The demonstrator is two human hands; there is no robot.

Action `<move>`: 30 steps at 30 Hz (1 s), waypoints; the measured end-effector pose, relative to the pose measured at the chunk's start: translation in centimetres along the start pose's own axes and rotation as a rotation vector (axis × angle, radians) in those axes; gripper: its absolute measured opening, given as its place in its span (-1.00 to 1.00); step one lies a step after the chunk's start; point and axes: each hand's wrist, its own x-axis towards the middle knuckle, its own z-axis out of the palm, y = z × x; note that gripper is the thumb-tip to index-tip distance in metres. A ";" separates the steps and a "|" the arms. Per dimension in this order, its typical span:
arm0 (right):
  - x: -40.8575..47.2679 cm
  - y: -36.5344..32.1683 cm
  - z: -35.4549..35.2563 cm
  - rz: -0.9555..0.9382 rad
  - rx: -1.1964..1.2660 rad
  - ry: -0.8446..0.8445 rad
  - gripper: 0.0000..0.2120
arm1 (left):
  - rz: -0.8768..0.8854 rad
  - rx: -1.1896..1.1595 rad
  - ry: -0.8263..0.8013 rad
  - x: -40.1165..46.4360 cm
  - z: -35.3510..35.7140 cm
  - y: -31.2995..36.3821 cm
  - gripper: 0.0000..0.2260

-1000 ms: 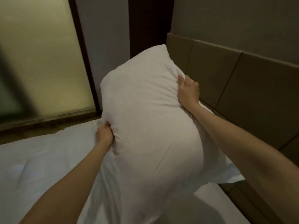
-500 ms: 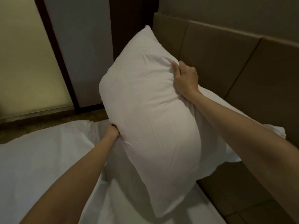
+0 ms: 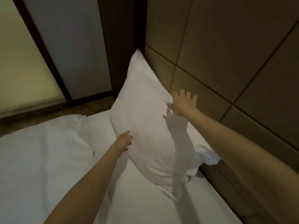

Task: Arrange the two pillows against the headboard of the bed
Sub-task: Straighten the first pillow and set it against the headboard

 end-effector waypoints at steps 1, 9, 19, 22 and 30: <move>-0.6 0.5 1.4 0.034 0.008 -0.065 -0.40 | -0.001 0.009 0.018 0.0 -0.3 -0.7 -0.57; -3.1 3.7 5.7 0.243 0.170 -0.162 -0.42 | 0.103 -0.046 0.214 -0.1 -1.9 -1.3 -0.72; -2.0 4.0 -1.3 -0.106 0.021 0.049 -0.81 | 0.195 0.027 0.296 -3.0 -1.6 -0.8 -0.74; -1.8 3.3 -2.8 -0.181 -0.044 0.199 -0.76 | 0.225 0.043 0.342 -3.6 -1.8 -0.7 -0.72; -5.7 6.7 4.3 0.231 0.122 -0.136 -0.47 | 0.224 0.028 0.350 -4.5 -0.4 -2.3 -0.73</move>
